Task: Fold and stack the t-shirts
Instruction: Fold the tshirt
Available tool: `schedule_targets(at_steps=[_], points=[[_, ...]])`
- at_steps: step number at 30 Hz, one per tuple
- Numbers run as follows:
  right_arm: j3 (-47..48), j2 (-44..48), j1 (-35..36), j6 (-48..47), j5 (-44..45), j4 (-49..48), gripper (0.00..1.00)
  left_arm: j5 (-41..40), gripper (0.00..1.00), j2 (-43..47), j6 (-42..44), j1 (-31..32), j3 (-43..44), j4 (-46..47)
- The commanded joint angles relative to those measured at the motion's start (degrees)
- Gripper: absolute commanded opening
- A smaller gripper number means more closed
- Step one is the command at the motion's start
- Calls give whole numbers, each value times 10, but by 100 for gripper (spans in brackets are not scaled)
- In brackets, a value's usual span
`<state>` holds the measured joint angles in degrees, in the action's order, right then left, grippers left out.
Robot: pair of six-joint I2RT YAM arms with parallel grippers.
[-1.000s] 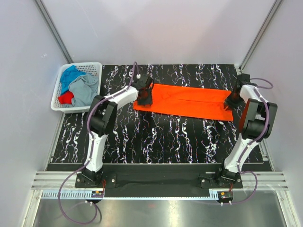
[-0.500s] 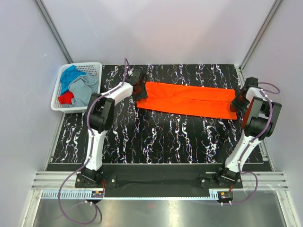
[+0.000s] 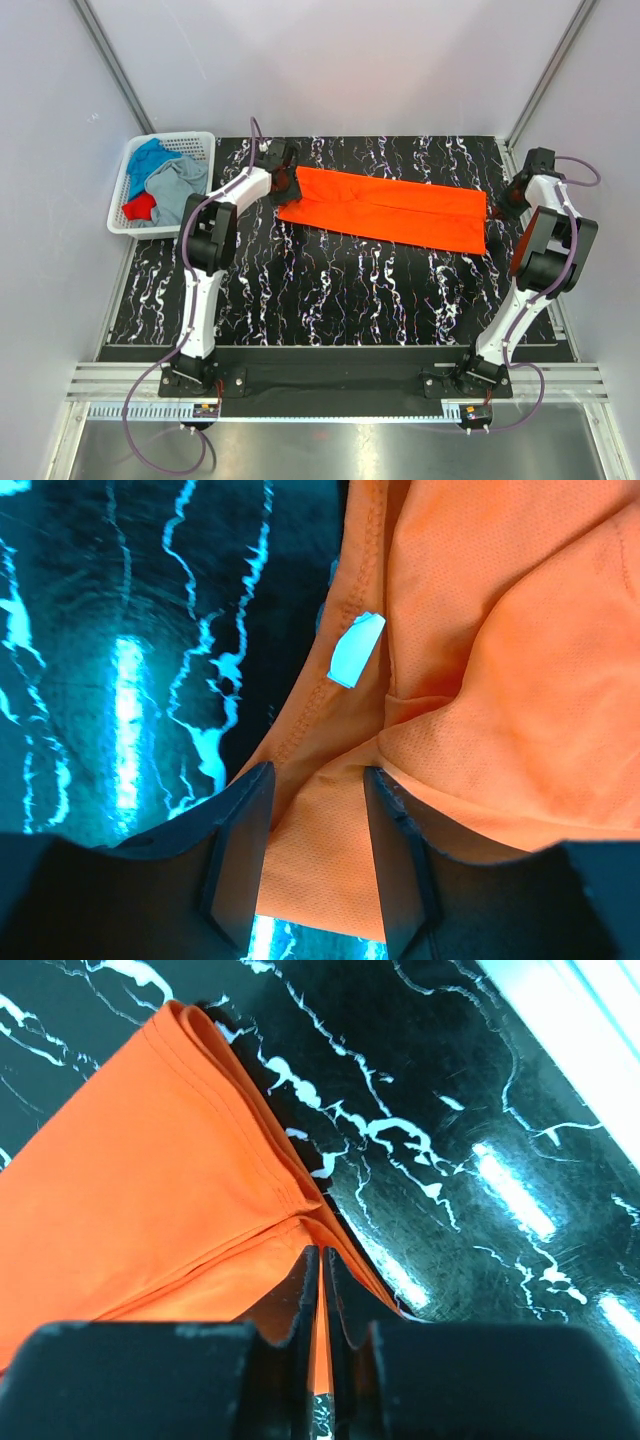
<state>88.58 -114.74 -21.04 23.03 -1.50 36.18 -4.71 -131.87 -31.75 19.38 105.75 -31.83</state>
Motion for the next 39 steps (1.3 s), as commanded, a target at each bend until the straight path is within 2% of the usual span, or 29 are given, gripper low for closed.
schedule_targets(at_steps=[1, 8, 14, 20, 24, 27, 30, 33, 35, 36, 39], points=[[7, 0, 1, -4, -24, 6, 10, 11, 48, -23, 9, -5, 11, -17], [-18, 19, 2, 6, -62, -11, 10, 21, 49, -33, 5, -5, 20, -15], [-40, -2, 2, 4, -78, -22, 11, 22, 50, -39, 8, -6, 35, -18], [-56, -29, 1, 4, 5, -34, 9, 19, 51, -43, 14, -8, 37, -15], [-67, -38, 0, 18, 12, -47, 9, 19, 52, -56, 14, -15, 52, -15], [-91, -12, 0, 38, 25, -55, 8, 42, 52, -72, 22, -22, 90, -3], [-139, 52, 0, 68, 17, -62, 14, 90, 54, -94, 36, -39, 153, 6], [-164, 107, 1, 86, 59, -36, 21, 137, 54, -99, 37, -55, 205, 18], [-134, 121, -1, 84, 87, -10, 32, 179, 56, -76, 32, -61, 177, 45], [-118, 126, -2, 84, 94, 27, 34, 195, 58, -47, 28, -64, 159, 75], [-67, 151, -2, 84, 73, 56, 40, 211, 61, 15, 17, -61, 104, 109]])
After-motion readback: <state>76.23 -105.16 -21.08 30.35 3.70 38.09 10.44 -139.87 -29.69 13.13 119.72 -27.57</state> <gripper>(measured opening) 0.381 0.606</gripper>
